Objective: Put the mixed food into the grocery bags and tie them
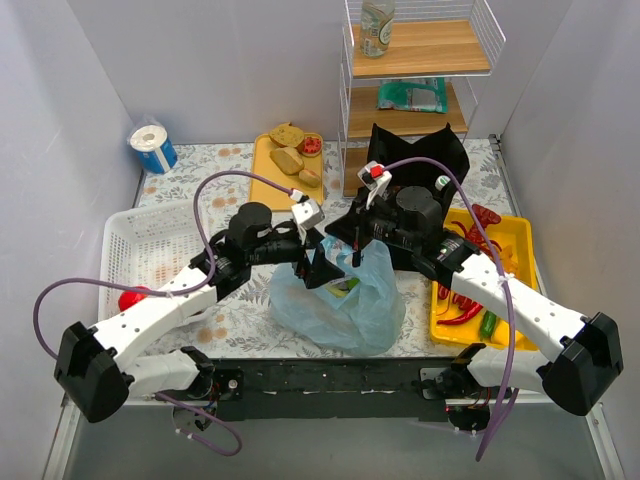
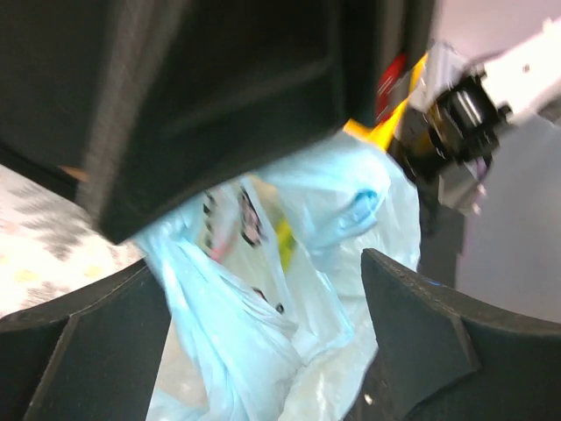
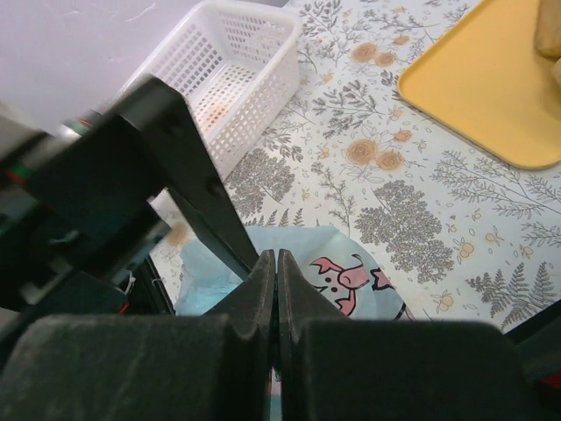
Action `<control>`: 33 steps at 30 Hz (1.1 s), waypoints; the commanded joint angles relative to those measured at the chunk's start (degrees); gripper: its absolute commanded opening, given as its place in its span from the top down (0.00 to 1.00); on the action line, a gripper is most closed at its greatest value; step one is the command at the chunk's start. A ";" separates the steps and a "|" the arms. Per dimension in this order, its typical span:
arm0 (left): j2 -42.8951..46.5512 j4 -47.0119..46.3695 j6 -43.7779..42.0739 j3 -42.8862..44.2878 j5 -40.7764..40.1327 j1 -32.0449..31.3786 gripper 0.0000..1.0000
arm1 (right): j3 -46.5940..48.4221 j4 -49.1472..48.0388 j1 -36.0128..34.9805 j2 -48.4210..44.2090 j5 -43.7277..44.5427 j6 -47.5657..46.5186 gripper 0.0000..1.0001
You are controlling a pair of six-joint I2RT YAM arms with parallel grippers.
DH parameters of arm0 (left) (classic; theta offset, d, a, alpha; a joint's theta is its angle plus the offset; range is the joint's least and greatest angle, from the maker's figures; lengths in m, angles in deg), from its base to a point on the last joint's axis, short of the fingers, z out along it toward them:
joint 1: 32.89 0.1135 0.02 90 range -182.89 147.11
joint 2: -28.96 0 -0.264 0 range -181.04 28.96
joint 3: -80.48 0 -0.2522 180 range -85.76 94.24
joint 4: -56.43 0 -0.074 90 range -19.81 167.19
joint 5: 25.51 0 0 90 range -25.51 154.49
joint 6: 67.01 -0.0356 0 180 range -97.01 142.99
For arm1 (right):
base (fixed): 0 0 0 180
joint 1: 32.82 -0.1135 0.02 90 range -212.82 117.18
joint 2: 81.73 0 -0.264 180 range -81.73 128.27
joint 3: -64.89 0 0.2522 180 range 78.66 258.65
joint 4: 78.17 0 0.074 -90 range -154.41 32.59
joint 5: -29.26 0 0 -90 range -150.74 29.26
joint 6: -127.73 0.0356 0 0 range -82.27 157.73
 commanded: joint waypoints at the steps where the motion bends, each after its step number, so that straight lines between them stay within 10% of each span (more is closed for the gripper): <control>1: 5.23 -0.80 -2.27 3.77 -7.51 -1.13 0.16 | -0.35 -1.55 0.03 -1.65 3.50 0.30 0.99; 24: 8.05 1.74 -9.48 7.20 -31.59 -10.71 0.10 | -0.88 -0.67 0.03 -2.88 4.83 0.56 0.99; 33: 7.44 3.50 -5.71 9.48 -19.58 -10.63 0.10 | -0.88 -1.11 0.03 -2.62 4.65 0.91 0.99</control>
